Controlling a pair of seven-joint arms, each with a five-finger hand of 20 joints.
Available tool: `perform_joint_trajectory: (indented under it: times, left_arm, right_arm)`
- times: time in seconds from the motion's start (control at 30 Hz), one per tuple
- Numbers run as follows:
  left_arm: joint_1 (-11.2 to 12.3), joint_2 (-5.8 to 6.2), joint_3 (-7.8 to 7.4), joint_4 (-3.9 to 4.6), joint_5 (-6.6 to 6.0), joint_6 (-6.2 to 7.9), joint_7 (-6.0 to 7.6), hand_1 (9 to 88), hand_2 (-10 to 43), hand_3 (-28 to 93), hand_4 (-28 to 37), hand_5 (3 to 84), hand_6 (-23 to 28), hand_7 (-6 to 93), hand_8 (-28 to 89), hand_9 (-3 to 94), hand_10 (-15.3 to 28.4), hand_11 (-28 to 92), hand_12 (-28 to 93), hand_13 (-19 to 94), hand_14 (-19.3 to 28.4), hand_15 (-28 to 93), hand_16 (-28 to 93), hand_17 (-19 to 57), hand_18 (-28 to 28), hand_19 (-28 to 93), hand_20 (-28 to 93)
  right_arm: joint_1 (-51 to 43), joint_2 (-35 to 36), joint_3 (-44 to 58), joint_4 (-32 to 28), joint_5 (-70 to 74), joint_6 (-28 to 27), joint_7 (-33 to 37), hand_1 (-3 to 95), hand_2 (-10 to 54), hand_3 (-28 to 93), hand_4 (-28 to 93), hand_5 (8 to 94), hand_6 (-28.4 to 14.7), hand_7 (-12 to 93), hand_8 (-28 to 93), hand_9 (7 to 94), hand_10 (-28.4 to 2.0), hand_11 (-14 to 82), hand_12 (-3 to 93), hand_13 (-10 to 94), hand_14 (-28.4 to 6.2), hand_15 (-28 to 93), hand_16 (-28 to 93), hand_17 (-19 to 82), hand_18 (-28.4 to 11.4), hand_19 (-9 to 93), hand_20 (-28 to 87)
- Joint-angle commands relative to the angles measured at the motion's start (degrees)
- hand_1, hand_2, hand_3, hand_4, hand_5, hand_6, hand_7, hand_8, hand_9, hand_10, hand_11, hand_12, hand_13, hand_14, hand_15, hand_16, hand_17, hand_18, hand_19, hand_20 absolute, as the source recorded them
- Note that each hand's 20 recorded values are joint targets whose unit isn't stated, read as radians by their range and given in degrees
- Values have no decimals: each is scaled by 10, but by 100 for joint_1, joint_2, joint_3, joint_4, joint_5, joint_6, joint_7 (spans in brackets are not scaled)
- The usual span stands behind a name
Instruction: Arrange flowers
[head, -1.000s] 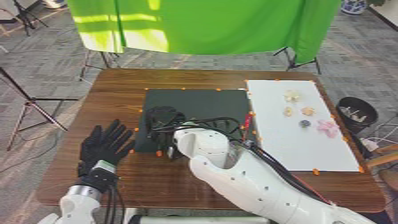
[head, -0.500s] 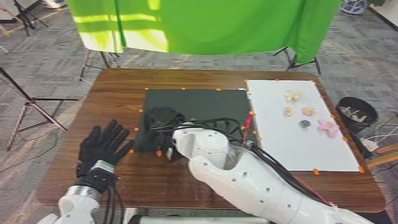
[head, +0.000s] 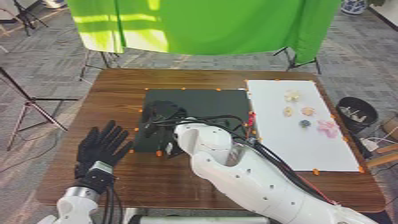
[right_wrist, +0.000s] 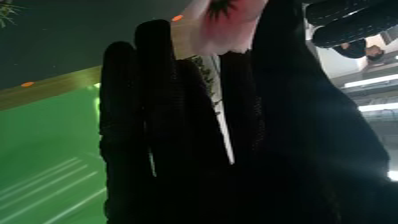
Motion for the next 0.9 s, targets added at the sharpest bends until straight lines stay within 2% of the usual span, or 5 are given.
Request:
perform_joint_trajectory:
  times: [0.03, 0.4, 0.5, 0.63, 0.9]
  left_arm:
    - [54, -37, -27, -1, -26, 47, -53, 238, 198, 675, -283, 314, 88, 45, -84, 237, 118, 169, 1, 210, 94, 197, -49, -48, 129, 280, 105]
    - [4, -88, -19, 41, -37, 54, -115, 238, 193, 687, -283, 321, 90, 50, -78, 229, 109, 179, 0, 202, 81, 178, -45, -38, 120, 255, 102]
    - [-9, -95, -10, 42, -42, 71, -107, 236, 191, 691, -283, 324, 93, 51, -77, 227, 110, 182, -1, 200, 79, 175, -44, -36, 118, 247, 103]
    - [13, -94, -4, 29, -72, 103, -104, 238, 191, 689, -283, 335, 95, 63, -76, 234, 116, 203, 4, 200, 98, 214, -40, -38, 119, 250, 108]
    - [38, -86, -25, 17, -83, 107, -69, 239, 191, 685, -283, 350, 96, 89, -83, 252, 131, 228, 11, 201, 125, 272, -64, -52, 128, 278, 101]
  right_arm:
    - [-68, -72, 33, 11, -230, -282, 34, 528, -95, 611, -283, 549, 19, 208, -159, 498, -122, 63, 121, 571, -85, 238, 199, 296, -155, 652, 187]
    - [-226, -92, 31, 169, -619, -302, 128, 497, -95, 602, -283, 488, 3, 187, -147, 431, -140, 48, 123, 433, -121, 133, 200, 232, -156, 480, 153]
    - [-187, -61, -36, 191, -607, -161, 225, 558, -95, 458, -283, 455, -7, 178, -142, 394, -147, 45, 124, 363, -137, 100, 202, 197, -158, 414, 166]
    - [-128, -30, -177, 224, -574, 260, 436, 753, -95, -190, -50, 475, 2, 118, -95, 377, -133, 37, 135, 316, -119, 84, 220, 226, -118, 211, 277]
    - [-121, 10, -99, 109, -384, 104, 433, 750, -95, -283, -168, 569, 13, 186, -110, 413, -124, 48, 146, 332, -104, 90, 237, 275, -93, 51, 430]
